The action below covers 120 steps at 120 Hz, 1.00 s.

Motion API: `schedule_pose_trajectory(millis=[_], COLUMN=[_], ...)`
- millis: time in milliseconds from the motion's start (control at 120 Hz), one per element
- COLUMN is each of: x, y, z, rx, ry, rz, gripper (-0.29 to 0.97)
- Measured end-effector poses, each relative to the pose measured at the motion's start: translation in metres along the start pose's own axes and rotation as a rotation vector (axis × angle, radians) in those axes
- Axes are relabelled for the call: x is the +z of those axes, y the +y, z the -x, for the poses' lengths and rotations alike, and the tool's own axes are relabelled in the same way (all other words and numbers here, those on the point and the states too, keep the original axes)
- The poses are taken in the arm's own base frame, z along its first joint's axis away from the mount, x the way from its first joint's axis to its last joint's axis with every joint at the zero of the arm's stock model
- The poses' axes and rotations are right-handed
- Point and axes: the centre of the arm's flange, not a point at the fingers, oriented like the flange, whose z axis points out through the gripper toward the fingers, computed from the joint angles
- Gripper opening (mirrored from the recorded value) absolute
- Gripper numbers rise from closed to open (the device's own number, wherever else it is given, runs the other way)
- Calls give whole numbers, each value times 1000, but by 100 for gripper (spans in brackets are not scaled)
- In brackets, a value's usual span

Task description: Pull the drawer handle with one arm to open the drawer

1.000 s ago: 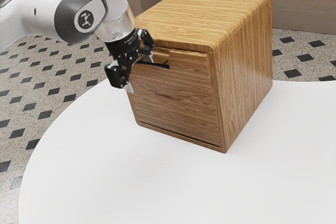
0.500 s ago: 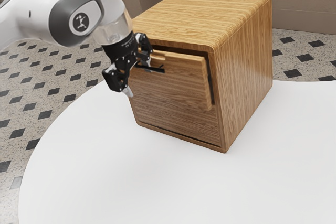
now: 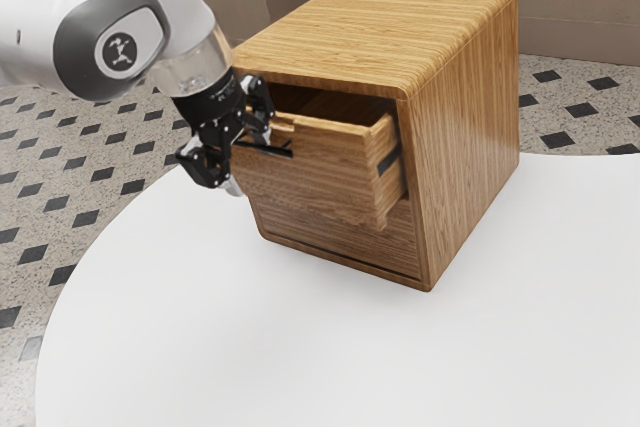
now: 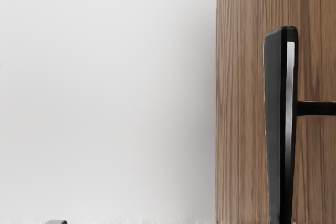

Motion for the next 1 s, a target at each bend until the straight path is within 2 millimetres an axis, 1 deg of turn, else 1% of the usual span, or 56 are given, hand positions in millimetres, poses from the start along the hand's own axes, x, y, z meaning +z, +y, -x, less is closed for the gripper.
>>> schedule_pose_trajectory(millis=[650, 717, 1000], x=[-7, -8, -5], y=[-39, -43, -51], z=[1, -1, -3], rx=[-8, -13, -20], ry=[1, 2, 3], rz=[-3, 0, 4], gripper=[47, 47, 47])
